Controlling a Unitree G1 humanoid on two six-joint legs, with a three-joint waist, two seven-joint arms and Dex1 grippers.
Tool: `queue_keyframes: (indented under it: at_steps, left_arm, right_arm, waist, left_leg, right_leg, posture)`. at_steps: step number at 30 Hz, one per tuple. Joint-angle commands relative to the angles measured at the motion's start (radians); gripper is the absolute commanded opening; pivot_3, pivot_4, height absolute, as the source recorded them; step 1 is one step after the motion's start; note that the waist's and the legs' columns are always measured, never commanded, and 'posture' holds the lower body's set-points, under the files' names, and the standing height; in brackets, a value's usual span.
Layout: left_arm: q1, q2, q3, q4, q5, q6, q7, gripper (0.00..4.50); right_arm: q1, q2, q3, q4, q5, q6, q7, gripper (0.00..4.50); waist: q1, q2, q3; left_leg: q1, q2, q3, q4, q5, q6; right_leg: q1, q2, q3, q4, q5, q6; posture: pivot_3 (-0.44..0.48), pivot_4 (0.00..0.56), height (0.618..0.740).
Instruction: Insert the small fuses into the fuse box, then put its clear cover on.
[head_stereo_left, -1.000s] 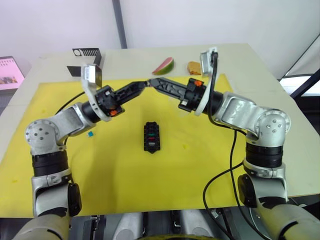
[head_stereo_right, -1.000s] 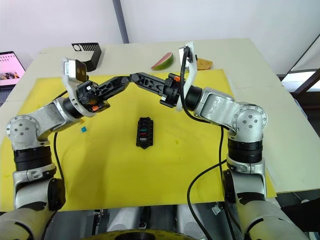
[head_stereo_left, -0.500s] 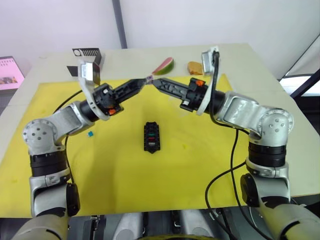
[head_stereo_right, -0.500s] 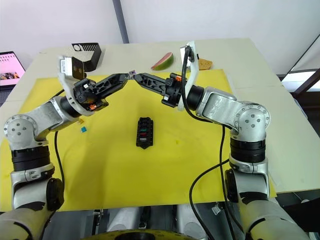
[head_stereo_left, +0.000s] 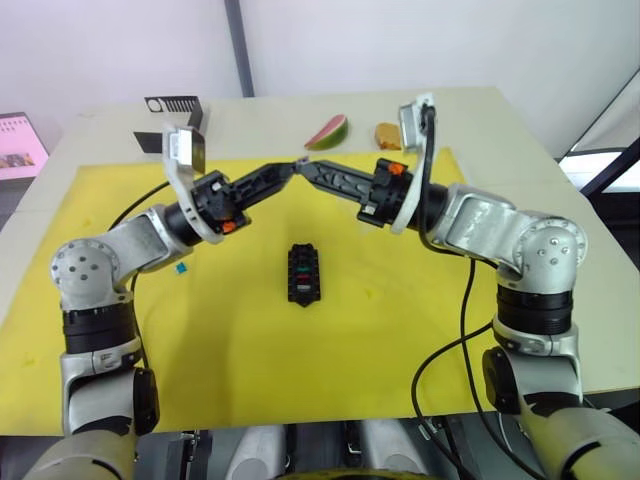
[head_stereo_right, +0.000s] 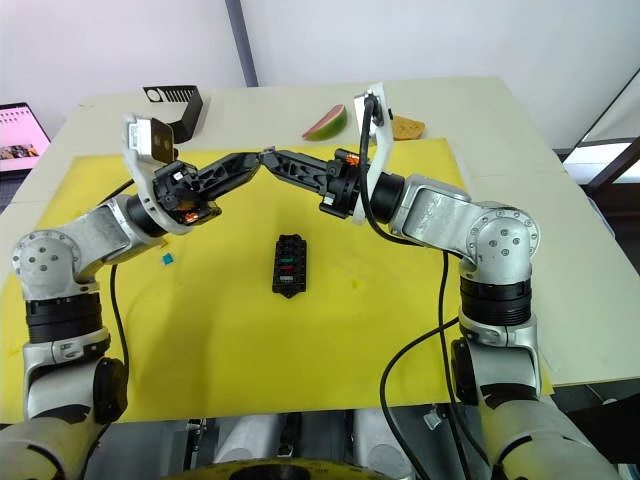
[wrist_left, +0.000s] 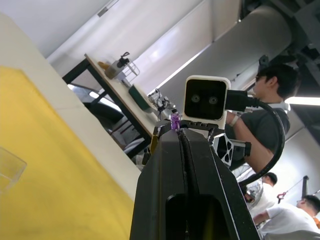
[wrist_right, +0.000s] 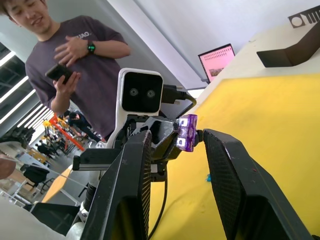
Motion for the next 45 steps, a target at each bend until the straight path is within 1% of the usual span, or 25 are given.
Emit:
queue_keyframes:
  at_steps: [1,7,10,11,12,18,19,20,21,22,24,26,28,30,32,33,36,39,42,45]
  left_arm:
    - [-0.003,0.016,0.013,-0.023,-0.012,-0.015,-0.013,0.00]
    - [0.000,0.019,0.011,-0.027,-0.013,-0.014,-0.014,0.00]
    - [0.000,0.020,0.009,-0.029,-0.008,-0.014,-0.017,0.00]
    - [0.001,0.021,0.009,-0.029,-0.007,-0.014,-0.017,0.00]
    - [0.001,0.021,0.009,-0.029,-0.007,-0.014,-0.017,0.00]
    - [0.010,0.030,0.010,-0.030,0.002,-0.010,-0.032,0.00]
    - [0.017,0.042,0.017,-0.031,0.001,-0.006,-0.045,0.57]
    - [0.022,0.050,0.021,-0.032,0.001,-0.003,-0.055,0.85]
    - [0.029,0.076,0.028,-0.031,0.007,0.005,-0.078,1.28]
    - [0.037,0.109,0.031,-0.034,0.025,0.014,-0.106,1.86]
    - [0.077,0.227,0.019,-0.075,0.129,0.022,-0.243,2.86]
    - [0.115,0.320,-0.016,-0.114,0.245,-0.014,-0.382,2.86]
    - [0.141,0.393,-0.069,-0.133,0.371,-0.081,-0.513,2.86]
    - [0.162,0.465,-0.139,-0.142,0.511,-0.175,-0.660,3.29]
    - [0.166,0.505,-0.210,-0.141,0.659,-0.301,-0.762,4.17]
    - [0.160,0.514,-0.245,-0.134,0.725,-0.360,-0.803,4.35]
    - [0.141,0.520,-0.343,-0.106,0.901,-0.522,-0.901,4.35]
    - [0.120,0.482,-0.417,-0.069,1.051,-0.678,-0.939,4.35]
    - [0.106,0.426,-0.471,-0.037,1.161,-0.801,-0.953,4.35]
    - [0.096,0.379,-0.483,-0.022,1.188,-0.820,-0.962,4.35]
  right_arm:
    - [-0.023,-0.006,-0.008,-0.038,0.031,-0.020,0.010,1.72]
    - [-0.021,-0.013,-0.009,-0.033,0.034,-0.024,0.006,1.72]
    - [-0.021,-0.013,-0.008,-0.031,0.034,-0.028,0.004,0.86]
    - [-0.020,-0.014,-0.007,-0.031,0.035,-0.029,0.003,0.35]
    - [-0.020,-0.014,-0.007,-0.032,0.036,-0.030,0.003,0.02]
    - [-0.025,-0.013,-0.012,-0.029,0.064,-0.036,-0.008,0.02]
    - [-0.025,-0.015,-0.012,-0.029,0.068,-0.035,-0.010,0.00]
    - [-0.026,-0.017,-0.011,-0.029,0.072,-0.035,-0.011,0.00]
    - [-0.027,-0.022,-0.011,-0.029,0.080,-0.032,-0.013,0.00]
    - [-0.027,-0.029,-0.011,-0.028,0.093,-0.029,-0.015,0.00]
    - [-0.029,-0.054,-0.011,-0.022,0.132,-0.013,-0.014,0.00]
    - [-0.033,-0.087,-0.001,-0.019,0.146,0.007,0.004,0.00]
    - [-0.047,-0.139,0.022,-0.025,0.097,0.045,0.062,0.00]
    - [-0.073,-0.190,0.063,-0.047,-0.010,0.078,0.155,0.00]
    - [-0.110,-0.228,0.119,-0.069,-0.140,0.076,0.259,0.00]
    - [-0.132,-0.248,0.160,-0.086,-0.225,0.057,0.323,0.00]
    - [-0.189,-0.304,0.300,-0.115,-0.455,0.014,0.477,0.00]
    - [-0.238,-0.348,0.460,-0.114,-0.692,-0.062,0.612,0.00]
    - [-0.282,-0.366,0.603,-0.097,-0.904,-0.159,0.741,0.00]
    - [-0.303,-0.343,0.674,-0.065,-1.031,-0.214,0.822,0.00]
  waist:
    - [0.000,0.000,0.000]
    - [0.000,0.000,0.000]
    - [0.000,0.000,0.000]
    - [0.000,0.000,0.000]
    - [0.000,0.000,0.000]
    - [0.000,0.000,0.000]
    - [-0.002,0.000,0.000]
    - [-0.003,0.000,0.000]
    - [-0.004,0.000,0.000]
    - [-0.003,0.000,0.000]
    - [-0.007,0.000,0.000]
    - [-0.006,0.001,0.001]
    - [0.000,0.001,0.001]
    - [0.004,0.001,0.001]
    - [0.003,0.001,0.001]
    - [0.002,0.001,0.001]
    - [0.002,0.002,0.002]
    - [0.001,0.002,0.002]
    - [0.002,0.001,0.003]
    - [0.002,0.001,0.003]
  left_leg:
    - [0.000,0.000,0.000,0.000,0.000,0.000]
    - [0.000,0.000,0.000,0.000,0.000,0.000]
    - [0.000,0.000,0.000,0.000,0.000,0.000]
    - [0.000,0.000,0.000,0.000,0.000,0.000]
    - [0.000,0.000,0.000,0.000,0.000,0.000]
    - [0.000,0.000,0.000,0.000,0.000,0.000]
    - [0.000,0.000,0.000,0.000,0.000,0.000]
    - [0.000,0.000,0.000,0.000,0.000,0.000]
    - [0.000,0.000,0.000,0.000,0.000,0.000]
    - [0.000,0.000,0.000,0.000,0.000,0.000]
    - [0.000,0.000,0.000,-0.001,0.000,0.000]
    - [0.000,0.000,0.000,-0.001,0.000,0.000]
    - [0.000,0.000,0.000,-0.002,0.000,0.000]
    - [0.000,0.000,0.000,-0.001,0.000,0.001]
    - [0.000,0.000,0.000,-0.001,0.000,0.002]
    - [0.000,0.000,0.000,-0.002,0.000,0.002]
    - [0.000,0.000,0.000,-0.003,0.000,0.002]
    - [0.000,0.001,0.000,-0.003,0.000,0.002]
    - [-0.001,0.001,0.000,-0.003,-0.001,0.003]
    - [-0.003,0.001,0.000,-0.002,-0.001,0.003]
  right_leg:
    - [0.000,0.000,0.000,0.000,0.000,0.000]
    - [0.000,0.000,0.000,0.000,0.000,0.000]
    - [0.000,0.000,0.000,0.000,0.000,0.000]
    - [0.000,0.000,0.000,0.000,0.000,0.000]
    - [0.000,0.000,0.000,0.000,0.000,0.000]
    - [0.000,0.000,0.000,0.000,0.000,0.000]
    - [0.000,0.000,0.000,0.000,0.000,0.000]
    - [0.000,0.000,0.000,0.000,0.000,0.000]
    - [0.000,0.000,0.000,0.000,0.000,0.000]
    - [0.000,0.000,0.000,0.000,0.000,0.000]
    - [0.000,0.000,0.000,0.000,0.000,0.000]
    - [0.000,0.000,0.000,-0.001,0.000,-0.001]
    - [0.000,0.000,0.000,-0.002,0.000,-0.001]
    - [0.001,0.000,0.000,-0.003,-0.001,-0.001]
    - [0.001,0.000,0.000,-0.003,-0.001,-0.001]
    - [0.001,0.000,0.000,-0.004,-0.001,-0.001]
    - [0.001,0.000,0.000,-0.004,0.000,-0.001]
    - [0.000,0.000,0.000,-0.005,0.000,-0.001]
    - [0.000,0.000,0.000,-0.005,0.000,0.000]
    - [-0.002,0.000,0.000,-0.005,0.000,0.000]
  posture:
    - [0.000,0.150,0.740]
    - [0.000,0.150,0.740]
    - [0.000,0.150,0.740]
    - [0.000,0.150,0.740]
    - [0.000,0.150,0.740]
    - [0.000,0.150,0.740]
    - [0.000,0.150,0.740]
    - [0.000,0.150,0.740]
    - [0.000,0.150,0.740]
    - [0.000,0.150,0.740]
    - [0.000,0.150,0.740]
    - [0.000,0.150,0.740]
    - [0.000,0.150,0.740]
    - [0.000,0.150,0.740]
    - [0.000,0.150,0.740]
    - [0.000,0.150,0.740]
    - [0.000,0.150,0.740]
    - [0.000,0.150,0.740]
    - [0.000,0.150,0.740]
    - [0.000,0.150,0.740]
